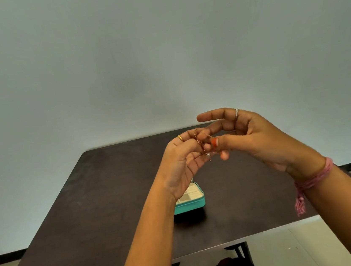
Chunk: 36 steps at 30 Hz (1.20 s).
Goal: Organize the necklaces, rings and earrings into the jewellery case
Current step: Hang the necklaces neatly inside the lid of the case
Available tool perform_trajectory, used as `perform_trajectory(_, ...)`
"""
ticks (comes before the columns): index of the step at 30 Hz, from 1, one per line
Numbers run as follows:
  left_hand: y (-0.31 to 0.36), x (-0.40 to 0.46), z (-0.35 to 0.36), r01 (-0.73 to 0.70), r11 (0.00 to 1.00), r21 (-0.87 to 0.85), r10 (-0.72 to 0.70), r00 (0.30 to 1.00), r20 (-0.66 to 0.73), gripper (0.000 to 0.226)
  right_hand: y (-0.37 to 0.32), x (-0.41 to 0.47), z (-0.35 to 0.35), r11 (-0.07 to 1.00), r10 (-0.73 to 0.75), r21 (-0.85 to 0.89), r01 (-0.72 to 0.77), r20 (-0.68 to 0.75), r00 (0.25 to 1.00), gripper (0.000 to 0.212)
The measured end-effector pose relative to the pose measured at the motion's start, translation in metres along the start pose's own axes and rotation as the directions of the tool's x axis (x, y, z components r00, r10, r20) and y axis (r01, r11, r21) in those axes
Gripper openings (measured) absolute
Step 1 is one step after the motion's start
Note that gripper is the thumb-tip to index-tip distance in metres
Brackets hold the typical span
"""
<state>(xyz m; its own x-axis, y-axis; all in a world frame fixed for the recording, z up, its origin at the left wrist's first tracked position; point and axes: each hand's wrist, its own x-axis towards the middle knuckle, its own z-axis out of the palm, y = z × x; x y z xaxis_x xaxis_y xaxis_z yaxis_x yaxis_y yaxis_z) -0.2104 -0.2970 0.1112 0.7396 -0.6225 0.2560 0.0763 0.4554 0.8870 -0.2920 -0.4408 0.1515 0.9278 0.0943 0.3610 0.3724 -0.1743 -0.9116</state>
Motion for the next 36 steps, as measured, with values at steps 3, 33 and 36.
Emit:
perform_trajectory(3, -0.002, 0.0, -0.002, 0.028, 0.999, 0.042, -0.029, 1.0, 0.009, 0.025, 0.002, -0.001, 0.0, 1.0, 0.027, 0.0, -0.027, 0.011, 1.0, 0.045)
perform_trajectory(33, -0.026, -0.005, -0.007, 0.178, 0.903, -0.391, -0.145, 0.983, 0.112, 0.029, 0.024, -0.006, 0.01, 0.978, 0.16, -0.115, -0.174, -0.12, 0.98, 0.026)
perform_trajectory(36, -0.028, -0.005, -0.005, 0.168, 0.911, -0.376, -0.152, 0.986, 0.074, 0.027, 0.026, -0.005, 0.014, 0.979, 0.139, -0.124, -0.161, -0.169, 0.976, 0.025)
